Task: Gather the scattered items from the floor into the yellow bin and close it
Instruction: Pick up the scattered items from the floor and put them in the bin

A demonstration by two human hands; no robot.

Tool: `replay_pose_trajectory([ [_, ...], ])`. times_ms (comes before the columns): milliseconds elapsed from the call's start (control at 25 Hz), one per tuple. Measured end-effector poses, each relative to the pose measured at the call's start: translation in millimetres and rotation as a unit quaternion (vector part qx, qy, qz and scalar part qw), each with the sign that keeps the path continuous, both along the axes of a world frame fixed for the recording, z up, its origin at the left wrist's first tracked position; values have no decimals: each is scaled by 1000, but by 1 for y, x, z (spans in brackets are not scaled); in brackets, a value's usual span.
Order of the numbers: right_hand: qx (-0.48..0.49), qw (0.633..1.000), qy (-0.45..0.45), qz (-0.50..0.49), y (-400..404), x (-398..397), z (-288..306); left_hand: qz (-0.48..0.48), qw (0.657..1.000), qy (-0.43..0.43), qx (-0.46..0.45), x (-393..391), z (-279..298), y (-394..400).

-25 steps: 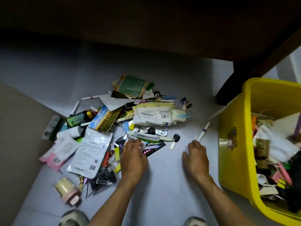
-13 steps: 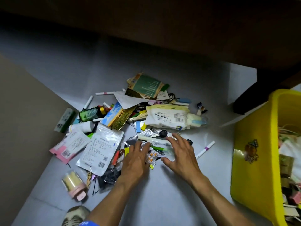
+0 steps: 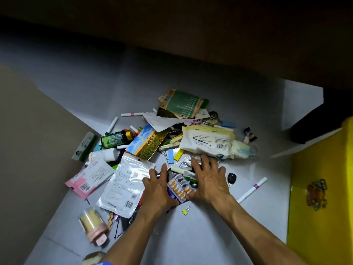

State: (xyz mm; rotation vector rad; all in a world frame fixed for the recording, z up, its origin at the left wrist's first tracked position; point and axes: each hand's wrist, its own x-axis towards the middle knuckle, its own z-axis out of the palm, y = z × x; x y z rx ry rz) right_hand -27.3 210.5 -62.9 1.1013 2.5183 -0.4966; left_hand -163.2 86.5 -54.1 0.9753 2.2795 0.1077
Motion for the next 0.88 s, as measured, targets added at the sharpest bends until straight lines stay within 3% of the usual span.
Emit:
replay_pose_trajectory([
  [200, 4, 999, 27, -31, 11, -2, 3, 164, 974, -117, 101, 3, 4, 8],
  [280, -21, 996, 57, -71, 8, 1, 4, 277, 930, -193, 145, 7, 8, 11],
  [360, -111, 977, 97, -155, 4, 2, 5, 365, 878, -248, 184, 8, 10, 16],
  [560, -292, 887, 200, -295, -17, 1, 9, 471, 779, -356, 211, 15, 13, 18],
  [680, -292, 880, 217, -307, -34, 2, 10, 485, 758, -378, 218, 25, 15, 14],
  [880, -360, 812, 289, -357, -39, 13, 24, 469, 760, -388, 230, 41, 32, 17],
])
